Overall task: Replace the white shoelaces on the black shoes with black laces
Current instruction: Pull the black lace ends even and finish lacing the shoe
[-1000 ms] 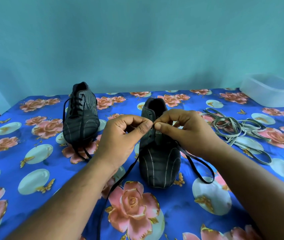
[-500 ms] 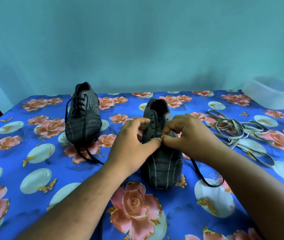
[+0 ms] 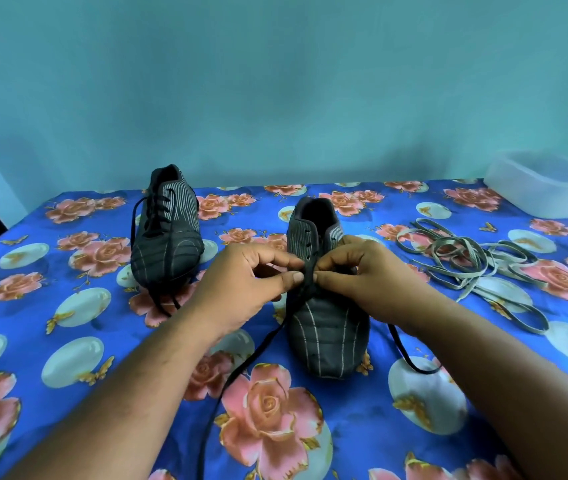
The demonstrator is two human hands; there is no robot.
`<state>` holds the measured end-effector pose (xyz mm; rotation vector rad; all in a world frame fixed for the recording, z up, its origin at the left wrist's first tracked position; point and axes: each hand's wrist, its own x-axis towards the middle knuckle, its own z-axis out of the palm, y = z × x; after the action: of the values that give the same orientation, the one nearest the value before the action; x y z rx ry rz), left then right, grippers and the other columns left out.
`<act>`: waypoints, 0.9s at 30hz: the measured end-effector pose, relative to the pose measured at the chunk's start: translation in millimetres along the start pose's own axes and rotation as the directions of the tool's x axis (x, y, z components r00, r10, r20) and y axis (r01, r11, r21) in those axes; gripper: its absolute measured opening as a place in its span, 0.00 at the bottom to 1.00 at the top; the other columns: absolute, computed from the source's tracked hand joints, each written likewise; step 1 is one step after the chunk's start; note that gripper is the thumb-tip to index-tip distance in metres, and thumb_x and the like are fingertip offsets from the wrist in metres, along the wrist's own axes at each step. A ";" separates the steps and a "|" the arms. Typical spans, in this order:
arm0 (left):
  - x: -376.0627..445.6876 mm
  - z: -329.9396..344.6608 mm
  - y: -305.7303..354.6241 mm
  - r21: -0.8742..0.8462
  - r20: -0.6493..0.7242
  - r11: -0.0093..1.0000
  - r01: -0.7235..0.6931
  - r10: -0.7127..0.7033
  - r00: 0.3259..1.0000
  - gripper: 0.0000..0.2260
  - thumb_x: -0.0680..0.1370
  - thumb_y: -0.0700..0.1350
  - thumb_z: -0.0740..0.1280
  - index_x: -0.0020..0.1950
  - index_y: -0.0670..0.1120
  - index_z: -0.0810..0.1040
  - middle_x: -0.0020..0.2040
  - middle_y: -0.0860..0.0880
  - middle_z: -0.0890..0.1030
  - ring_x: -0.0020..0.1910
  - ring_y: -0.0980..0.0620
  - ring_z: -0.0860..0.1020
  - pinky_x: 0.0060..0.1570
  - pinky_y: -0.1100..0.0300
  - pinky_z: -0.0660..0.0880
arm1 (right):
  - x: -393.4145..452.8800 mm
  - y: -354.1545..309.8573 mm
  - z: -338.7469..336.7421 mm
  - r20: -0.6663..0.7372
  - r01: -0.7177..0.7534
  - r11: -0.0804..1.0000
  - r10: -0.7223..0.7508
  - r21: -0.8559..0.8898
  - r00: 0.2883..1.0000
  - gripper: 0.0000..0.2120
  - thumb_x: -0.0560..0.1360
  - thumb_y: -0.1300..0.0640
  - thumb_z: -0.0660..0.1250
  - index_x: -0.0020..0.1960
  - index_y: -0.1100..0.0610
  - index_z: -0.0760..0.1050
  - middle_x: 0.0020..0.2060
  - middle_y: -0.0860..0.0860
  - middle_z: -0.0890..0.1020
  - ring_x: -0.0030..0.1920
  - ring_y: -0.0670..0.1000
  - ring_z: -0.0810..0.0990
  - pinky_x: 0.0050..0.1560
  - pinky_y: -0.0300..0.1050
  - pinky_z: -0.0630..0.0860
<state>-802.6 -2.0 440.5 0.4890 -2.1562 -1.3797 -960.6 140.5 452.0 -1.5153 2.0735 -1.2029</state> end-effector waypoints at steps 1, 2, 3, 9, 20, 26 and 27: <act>-0.2 1.3 0.7 -0.011 -0.007 1.000 -0.005 0.005 1.000 0.11 0.74 0.40 0.77 0.45 0.57 0.88 0.47 0.47 0.87 0.46 0.37 0.83 0.49 0.38 0.81 | 0.5 1.6 0.8 -0.005 0.024 0.999 -0.025 -0.034 1.000 0.08 0.75 0.56 0.75 0.40 0.45 0.83 0.42 0.46 0.79 0.43 0.41 0.77 0.44 0.33 0.71; 0.1 2.1 0.5 -0.016 -0.018 1.000 -0.013 0.012 1.000 0.11 0.73 0.39 0.77 0.45 0.57 0.87 0.47 0.49 0.87 0.47 0.37 0.83 0.49 0.38 0.81 | 0.9 3.0 1.2 -0.013 0.043 0.997 -0.044 -0.059 0.999 0.09 0.75 0.55 0.75 0.40 0.43 0.83 0.42 0.46 0.78 0.44 0.42 0.77 0.45 0.35 0.72; 0.0 2.6 1.2 -0.021 -0.026 1.000 -0.018 0.018 1.000 0.10 0.73 0.39 0.77 0.44 0.56 0.87 0.47 0.50 0.87 0.47 0.37 0.83 0.49 0.38 0.81 | 1.2 4.5 1.5 -0.019 0.058 0.996 -0.059 -0.070 0.998 0.09 0.75 0.54 0.75 0.40 0.41 0.82 0.41 0.46 0.78 0.45 0.43 0.77 0.46 0.38 0.73; 0.2 0.7 -4.4 0.035 0.001 0.999 -0.021 0.020 1.000 0.05 0.77 0.43 0.74 0.46 0.53 0.85 0.47 0.49 0.84 0.44 0.50 0.81 0.51 0.43 0.82 | 5.6 15.8 -2.6 -0.019 0.098 0.991 -0.100 -0.087 0.995 0.03 0.75 0.44 0.71 0.45 0.39 0.83 0.42 0.41 0.79 0.52 0.51 0.76 0.58 0.54 0.73; 5.6 -13.1 9.4 -0.402 -0.221 0.896 0.186 -0.293 0.930 0.04 0.83 0.41 0.64 0.50 0.45 0.78 0.41 0.47 0.84 0.37 0.48 0.84 0.30 0.59 0.78 | 7.9 28.5 -18.6 -0.022 0.173 0.985 -0.173 0.009 0.985 0.05 0.80 0.55 0.70 0.51 0.52 0.85 0.45 0.48 0.84 0.48 0.51 0.82 0.52 0.45 0.78; 13.8 -33.6 -4.1 -0.086 -0.568 0.996 0.014 -0.061 0.820 0.04 0.82 0.45 0.67 0.54 0.54 0.77 0.50 0.47 0.81 0.40 0.53 0.81 0.38 0.57 0.79 | 6.0 27.0 -15.4 -0.055 0.151 0.977 -0.144 0.148 0.988 0.08 0.79 0.60 0.70 0.56 0.51 0.83 0.37 0.53 0.79 0.38 0.44 0.75 0.46 0.34 0.73; 13.4 -32.5 -8.0 0.063 -0.518 0.997 -0.039 0.066 0.853 0.07 0.81 0.46 0.69 0.56 0.57 0.76 0.56 0.49 0.80 0.44 0.55 0.80 0.44 0.58 0.79 | 6.6 27.3 -15.0 -0.065 0.156 0.978 -0.148 0.142 0.987 0.10 0.79 0.61 0.70 0.58 0.52 0.83 0.35 0.54 0.75 0.37 0.43 0.73 0.45 0.34 0.72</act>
<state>-793.4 -36.2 447.4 0.7238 -1.7430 -1.0132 -990.4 143.8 441.6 -1.6126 1.8829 -1.4330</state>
